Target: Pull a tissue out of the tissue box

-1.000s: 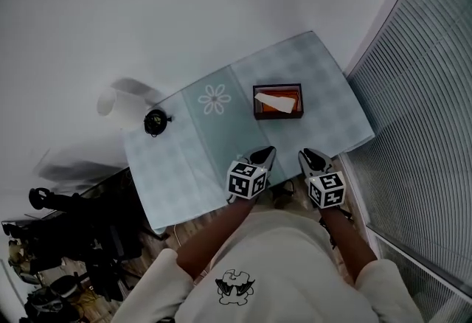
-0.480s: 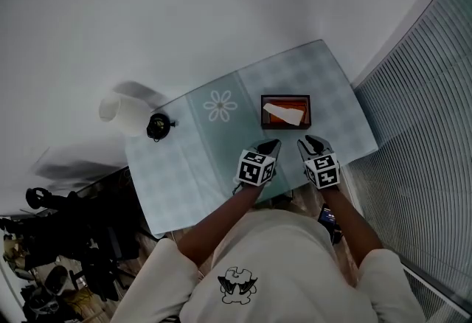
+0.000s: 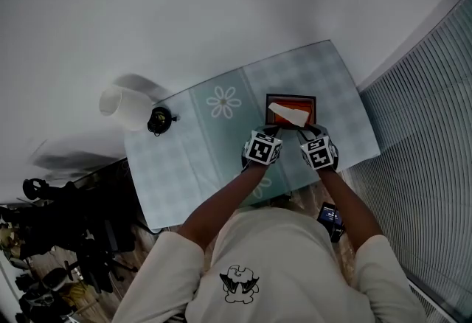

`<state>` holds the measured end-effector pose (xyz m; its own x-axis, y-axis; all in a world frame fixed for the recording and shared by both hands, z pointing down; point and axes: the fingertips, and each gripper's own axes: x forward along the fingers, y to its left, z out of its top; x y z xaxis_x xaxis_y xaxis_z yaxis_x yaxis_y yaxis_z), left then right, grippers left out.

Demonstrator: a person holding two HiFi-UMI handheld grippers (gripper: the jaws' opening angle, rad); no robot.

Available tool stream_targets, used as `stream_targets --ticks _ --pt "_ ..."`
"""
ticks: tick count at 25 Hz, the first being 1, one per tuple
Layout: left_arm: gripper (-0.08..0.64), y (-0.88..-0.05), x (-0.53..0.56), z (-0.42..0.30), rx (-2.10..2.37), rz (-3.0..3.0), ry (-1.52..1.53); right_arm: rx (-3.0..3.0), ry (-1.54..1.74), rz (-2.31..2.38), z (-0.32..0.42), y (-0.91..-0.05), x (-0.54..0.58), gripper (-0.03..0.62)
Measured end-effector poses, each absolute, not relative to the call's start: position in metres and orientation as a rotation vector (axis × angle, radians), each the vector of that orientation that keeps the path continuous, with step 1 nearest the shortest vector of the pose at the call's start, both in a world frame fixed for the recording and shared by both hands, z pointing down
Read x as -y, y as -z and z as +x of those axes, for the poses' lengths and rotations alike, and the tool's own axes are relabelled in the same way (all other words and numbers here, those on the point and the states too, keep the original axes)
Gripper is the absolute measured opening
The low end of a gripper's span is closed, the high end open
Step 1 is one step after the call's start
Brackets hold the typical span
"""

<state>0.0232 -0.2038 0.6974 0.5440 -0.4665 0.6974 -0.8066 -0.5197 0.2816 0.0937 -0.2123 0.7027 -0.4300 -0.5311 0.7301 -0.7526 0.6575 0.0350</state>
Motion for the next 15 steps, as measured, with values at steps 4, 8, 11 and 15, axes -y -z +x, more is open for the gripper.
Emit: stream_targets --ticks 4,8,11,15 --pt "0.008 -0.702 0.205 0.016 1.036 2.150 -0.736 2.122 -0.433 0.995 0.092 -0.712 0.216 0.160" --pt "0.006 -0.698 0.204 0.016 1.029 2.152 -0.722 2.123 -0.437 1.002 0.087 -0.712 0.222 0.161" --pt "0.006 -0.696 0.203 0.017 1.020 2.153 -0.711 2.114 -0.403 1.014 0.084 -0.710 0.228 0.160" --pt "0.006 -0.696 0.201 0.018 1.010 2.142 -0.695 2.060 -0.331 1.041 0.089 -0.708 0.233 0.014"
